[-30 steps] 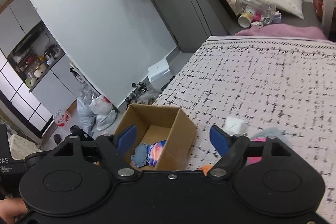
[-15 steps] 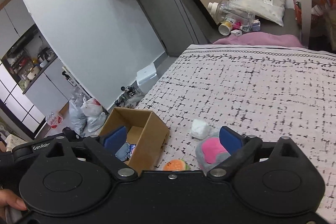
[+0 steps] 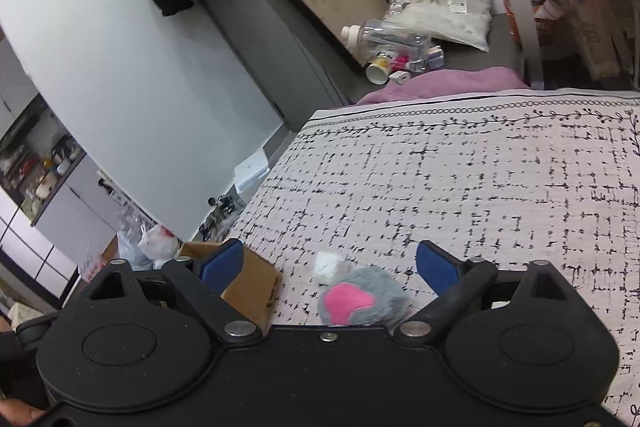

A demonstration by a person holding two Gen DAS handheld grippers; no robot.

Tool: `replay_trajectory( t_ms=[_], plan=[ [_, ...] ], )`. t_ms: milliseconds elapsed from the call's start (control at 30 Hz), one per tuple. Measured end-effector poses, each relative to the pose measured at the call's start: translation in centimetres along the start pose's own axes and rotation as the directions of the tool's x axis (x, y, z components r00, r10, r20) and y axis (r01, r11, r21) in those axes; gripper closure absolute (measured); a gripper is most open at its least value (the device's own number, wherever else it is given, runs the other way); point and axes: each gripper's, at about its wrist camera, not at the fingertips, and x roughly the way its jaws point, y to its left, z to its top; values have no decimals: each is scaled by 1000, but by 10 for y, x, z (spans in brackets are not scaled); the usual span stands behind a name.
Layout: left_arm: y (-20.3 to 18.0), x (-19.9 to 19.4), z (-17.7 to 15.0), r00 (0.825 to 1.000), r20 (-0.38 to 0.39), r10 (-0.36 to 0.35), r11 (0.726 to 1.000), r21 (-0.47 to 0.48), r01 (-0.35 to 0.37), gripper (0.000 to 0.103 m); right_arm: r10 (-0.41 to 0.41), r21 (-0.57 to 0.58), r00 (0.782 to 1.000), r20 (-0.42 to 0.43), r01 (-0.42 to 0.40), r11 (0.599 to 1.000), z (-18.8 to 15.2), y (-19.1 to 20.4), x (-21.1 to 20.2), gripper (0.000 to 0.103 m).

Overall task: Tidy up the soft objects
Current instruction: 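Move both grippers back toward grey plush with pink ear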

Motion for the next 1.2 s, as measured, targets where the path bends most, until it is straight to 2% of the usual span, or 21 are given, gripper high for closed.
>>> replay_trajectory(
  t_ms=[233,467,600,767,967,1200],
  plan=[
    [-27,8,-6,1000,-2,-15,999,38,15,18,7,90,999,-39,-3,996,1,-29,10,27],
    [-48,25,-11,999,-18,-26,999,39,27,20,38,157,997,-70,-27,987,0,-49,17,28],
    [-60,38,-14,999,-24,-27,999,35,27,23,40,226,995,-92,-18,974,0,-64,28,32],
    [-70,59,-15,998,-54,-27,999,19,28,38,46,262,992,-117,-13,965,0,-76,41,33],
    [-78,88,-18,995,-103,-18,1000,-4,18,51,65,316,985,-157,-13,949,-1,-83,63,34],
    [-86,120,-24,988,-156,-1,1000,-12,-1,53,83,341,975,-208,-8,940,-4,-92,85,35]
  ],
)
